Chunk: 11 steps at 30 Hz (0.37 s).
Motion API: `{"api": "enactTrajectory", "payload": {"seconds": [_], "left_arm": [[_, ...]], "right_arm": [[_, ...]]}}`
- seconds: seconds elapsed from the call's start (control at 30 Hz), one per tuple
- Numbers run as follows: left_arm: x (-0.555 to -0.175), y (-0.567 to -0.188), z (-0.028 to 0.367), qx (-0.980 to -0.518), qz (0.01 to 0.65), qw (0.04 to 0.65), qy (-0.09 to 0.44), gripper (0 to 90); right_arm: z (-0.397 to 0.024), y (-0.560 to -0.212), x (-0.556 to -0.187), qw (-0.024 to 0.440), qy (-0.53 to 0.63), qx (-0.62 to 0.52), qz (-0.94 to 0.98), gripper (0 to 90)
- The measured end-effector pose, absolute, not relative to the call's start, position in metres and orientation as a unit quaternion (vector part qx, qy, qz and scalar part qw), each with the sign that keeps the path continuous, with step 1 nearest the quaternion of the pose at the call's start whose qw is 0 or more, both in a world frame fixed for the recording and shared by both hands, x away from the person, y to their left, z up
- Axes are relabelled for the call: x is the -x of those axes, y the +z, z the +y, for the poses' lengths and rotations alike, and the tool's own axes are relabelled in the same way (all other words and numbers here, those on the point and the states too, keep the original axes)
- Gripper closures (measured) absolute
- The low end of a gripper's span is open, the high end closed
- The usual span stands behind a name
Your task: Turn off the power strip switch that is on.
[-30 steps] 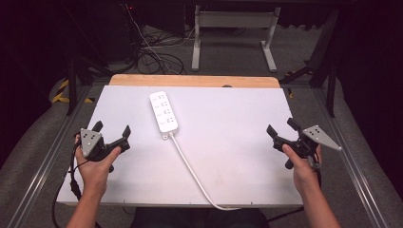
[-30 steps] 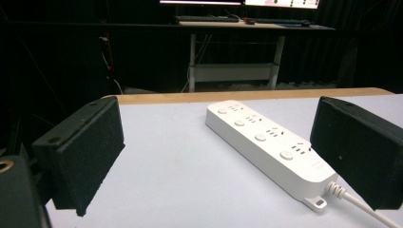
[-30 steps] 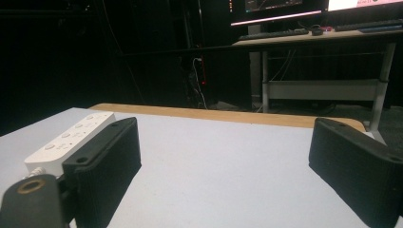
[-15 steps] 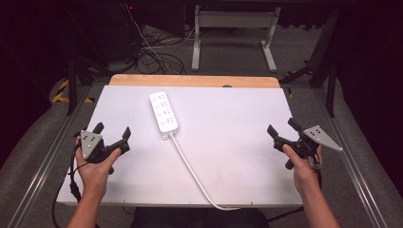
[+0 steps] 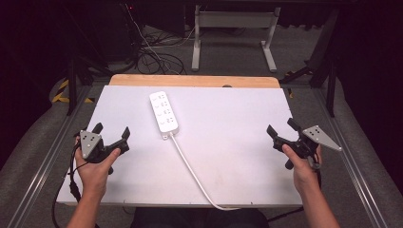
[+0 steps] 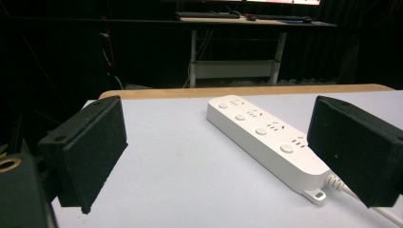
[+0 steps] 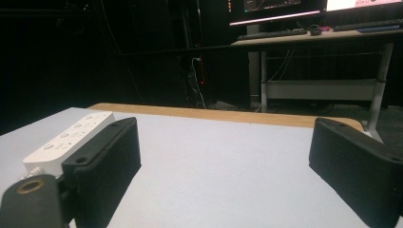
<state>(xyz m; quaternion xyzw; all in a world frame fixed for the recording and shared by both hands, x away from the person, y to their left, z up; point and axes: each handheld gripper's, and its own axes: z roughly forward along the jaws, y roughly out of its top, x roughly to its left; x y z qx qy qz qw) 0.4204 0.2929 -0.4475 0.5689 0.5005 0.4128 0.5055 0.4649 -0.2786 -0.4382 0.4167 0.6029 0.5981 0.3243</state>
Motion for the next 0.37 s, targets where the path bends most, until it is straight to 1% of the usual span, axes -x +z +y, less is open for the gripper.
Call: {"api": "enactTrajectory", "payload": {"seconds": [0.37], "left_arm": [[-0.421,-0.4479,0.2944,-0.569,0.5,0.508,0.41,6.5]], "right_arm": [[-0.2766,-0.4389,-0.4662,0.322,0.597,-0.415,0.606,10.0]]}}
